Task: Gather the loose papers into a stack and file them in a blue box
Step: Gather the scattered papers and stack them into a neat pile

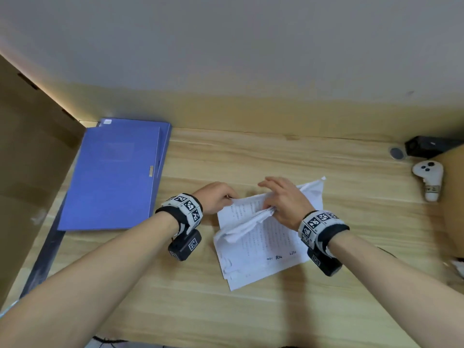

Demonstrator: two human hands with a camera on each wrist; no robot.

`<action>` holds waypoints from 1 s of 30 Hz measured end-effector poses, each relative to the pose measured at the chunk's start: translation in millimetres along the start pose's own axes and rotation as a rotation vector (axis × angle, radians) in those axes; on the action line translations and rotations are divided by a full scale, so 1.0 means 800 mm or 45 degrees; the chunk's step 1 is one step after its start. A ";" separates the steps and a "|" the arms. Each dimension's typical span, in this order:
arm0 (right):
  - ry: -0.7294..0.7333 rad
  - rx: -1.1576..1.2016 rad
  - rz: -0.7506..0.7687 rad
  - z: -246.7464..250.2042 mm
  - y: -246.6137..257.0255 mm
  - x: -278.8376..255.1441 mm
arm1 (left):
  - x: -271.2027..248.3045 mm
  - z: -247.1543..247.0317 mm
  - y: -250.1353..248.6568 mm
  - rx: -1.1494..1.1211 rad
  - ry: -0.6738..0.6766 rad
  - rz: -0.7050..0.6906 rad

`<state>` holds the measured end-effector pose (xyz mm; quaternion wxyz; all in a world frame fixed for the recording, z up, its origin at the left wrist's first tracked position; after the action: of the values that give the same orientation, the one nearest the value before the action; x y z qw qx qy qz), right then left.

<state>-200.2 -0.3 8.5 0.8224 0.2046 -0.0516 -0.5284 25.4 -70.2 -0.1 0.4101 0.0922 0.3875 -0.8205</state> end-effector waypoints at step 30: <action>-0.799 1.642 -0.749 0.015 0.089 -0.107 | -0.137 -0.031 -0.062 -1.293 -0.461 0.119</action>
<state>-180.9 98.0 58.8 0.3135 0.4890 -0.5230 -0.6238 55.2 31.4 62.3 0.4992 -0.2435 0.6540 -0.5136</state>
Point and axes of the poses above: each hand's wrist, its own x-axis towards the middle knuckle, its own z-axis out of the back of the hand, y = z × x, the point moved 1 cm from there along x, towards the middle knuckle, and after that the axes turned 5 degrees about x, right-handed, at the moved point
